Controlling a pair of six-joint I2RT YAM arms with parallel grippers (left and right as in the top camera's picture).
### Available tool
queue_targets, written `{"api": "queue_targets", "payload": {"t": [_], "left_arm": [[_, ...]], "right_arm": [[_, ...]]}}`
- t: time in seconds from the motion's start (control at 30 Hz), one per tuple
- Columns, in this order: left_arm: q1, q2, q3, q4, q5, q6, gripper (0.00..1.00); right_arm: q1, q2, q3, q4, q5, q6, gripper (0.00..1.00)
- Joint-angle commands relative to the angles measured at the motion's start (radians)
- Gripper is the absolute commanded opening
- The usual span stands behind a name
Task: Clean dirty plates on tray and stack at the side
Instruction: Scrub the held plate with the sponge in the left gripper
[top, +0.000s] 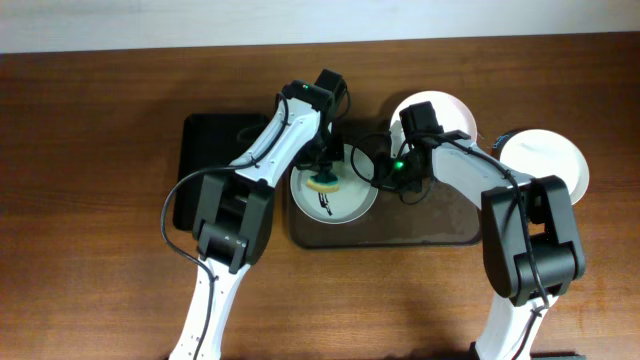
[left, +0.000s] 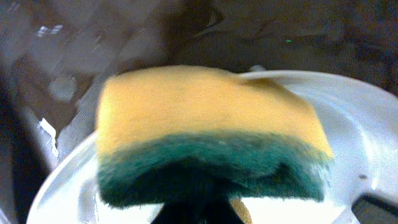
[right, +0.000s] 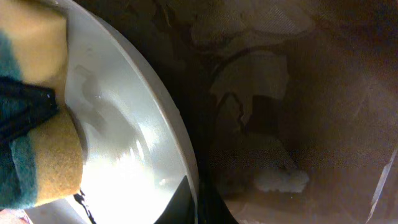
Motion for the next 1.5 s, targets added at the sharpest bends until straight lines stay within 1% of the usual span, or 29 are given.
{"api": "queue_targets", "payload": {"t": [0.0,0.03,0.1,0.13,0.17,0.3,0.37,0.47,0.5,0.53,0.6,0.63,0.67,0.7,0.73,0.8,0.87,0.93,1.0,1.03,1.1,1.13,1.17,1.23,1.3,1.33,1.4,1.43,1.47], "left_arm": [[-0.007,0.024,-0.163,0.002,-0.039,-0.275,0.00],[-0.009,0.024,-0.184,0.003,0.018,-0.256,0.00],[-0.009,0.024,-0.185,-0.007,0.252,-0.040,0.00],[-0.009,0.024,-0.186,-0.031,0.340,0.056,0.00],[-0.009,0.024,-0.186,-0.081,0.373,0.115,0.00],[-0.008,0.024,-0.185,-0.208,0.368,0.294,0.00],[-0.008,0.024,-0.185,-0.196,0.323,0.301,0.00],[-0.006,0.024,-0.177,-0.175,0.309,0.278,0.00],[-0.006,0.024,-0.173,-0.179,0.252,0.199,0.00],[-0.006,0.024,-0.163,-0.166,0.171,0.079,0.00],[-0.006,0.024,-0.142,-0.127,0.078,-0.084,0.00],[-0.013,0.024,-0.139,-0.090,0.006,-0.200,0.00],[-0.024,0.024,-0.139,-0.058,-0.115,-0.338,0.00],[-0.031,0.024,-0.139,-0.037,-0.187,-0.417,0.00],[-0.037,0.024,-0.139,-0.002,-0.206,-0.423,0.00],[-0.048,0.024,-0.139,0.113,-0.285,-0.418,0.00],[-0.052,0.024,-0.139,0.268,-0.407,-0.352,0.00],[-0.052,0.024,-0.139,0.326,-0.428,-0.324,0.00],[-0.052,0.024,-0.145,0.328,-0.423,-0.325,0.00],[-0.053,0.024,-0.154,0.327,-0.397,-0.325,0.00],[-0.052,0.024,-0.179,0.299,-0.261,-0.324,0.00],[-0.052,0.024,-0.180,0.264,-0.167,-0.270,0.00],[-0.051,0.024,-0.180,0.254,-0.081,-0.148,0.00],[-0.050,0.024,-0.180,0.248,0.159,0.126,0.00],[-0.035,0.024,-0.180,0.235,0.330,0.303,0.00],[-0.025,0.024,-0.180,0.217,0.356,0.346,0.00],[-0.001,0.024,-0.180,0.179,0.321,0.359,0.00],[0.008,0.024,-0.180,0.169,0.251,0.305,0.00],[0.010,0.024,-0.180,0.158,0.126,0.189,0.00]], "right_arm": [[-0.006,0.054,-0.017,-0.005,0.039,-0.007,0.04],[-0.006,0.054,-0.017,-0.005,0.040,-0.007,0.04],[-0.006,0.054,-0.017,-0.005,0.040,-0.007,0.04],[-0.006,0.054,-0.018,-0.005,0.043,-0.007,0.04],[-0.006,0.054,-0.019,-0.005,0.043,-0.007,0.04],[-0.006,0.054,-0.023,0.000,0.042,-0.007,0.04],[-0.006,0.054,-0.023,0.000,0.043,-0.007,0.04],[-0.006,0.054,-0.023,-0.001,0.043,-0.007,0.04],[-0.006,0.054,-0.023,-0.001,0.043,-0.007,0.04],[-0.006,0.054,-0.023,-0.001,0.043,-0.007,0.04],[-0.006,0.054,-0.023,-0.001,0.043,-0.007,0.04],[-0.006,0.054,-0.023,-0.002,0.043,-0.011,0.04],[-0.006,0.054,-0.023,-0.005,0.048,-0.011,0.04],[-0.006,0.054,-0.026,-0.005,0.051,-0.011,0.04],[-0.006,0.054,-0.028,-0.004,0.051,-0.011,0.04],[-0.006,0.054,-0.029,0.000,0.051,-0.010,0.04],[-0.006,0.054,-0.029,-0.001,0.051,-0.010,0.04],[-0.006,0.054,-0.030,-0.001,0.051,-0.010,0.04],[-0.006,0.054,-0.032,0.000,0.051,-0.011,0.04],[-0.006,0.054,-0.032,0.000,0.051,-0.010,0.04],[-0.006,0.054,-0.032,0.000,0.051,-0.011,0.04],[-0.006,0.054,-0.032,-0.001,0.051,-0.011,0.04],[-0.006,0.054,-0.032,0.000,0.051,-0.011,0.04],[-0.006,0.054,-0.032,0.001,0.051,-0.011,0.04],[-0.006,0.054,-0.032,0.000,0.055,-0.011,0.04],[-0.006,0.054,-0.032,-0.001,0.058,-0.011,0.04],[-0.006,0.054,-0.034,0.001,0.063,-0.011,0.04],[-0.006,0.054,-0.034,0.002,0.066,-0.011,0.04],[-0.006,0.054,-0.034,0.003,0.070,-0.011,0.04]]}}
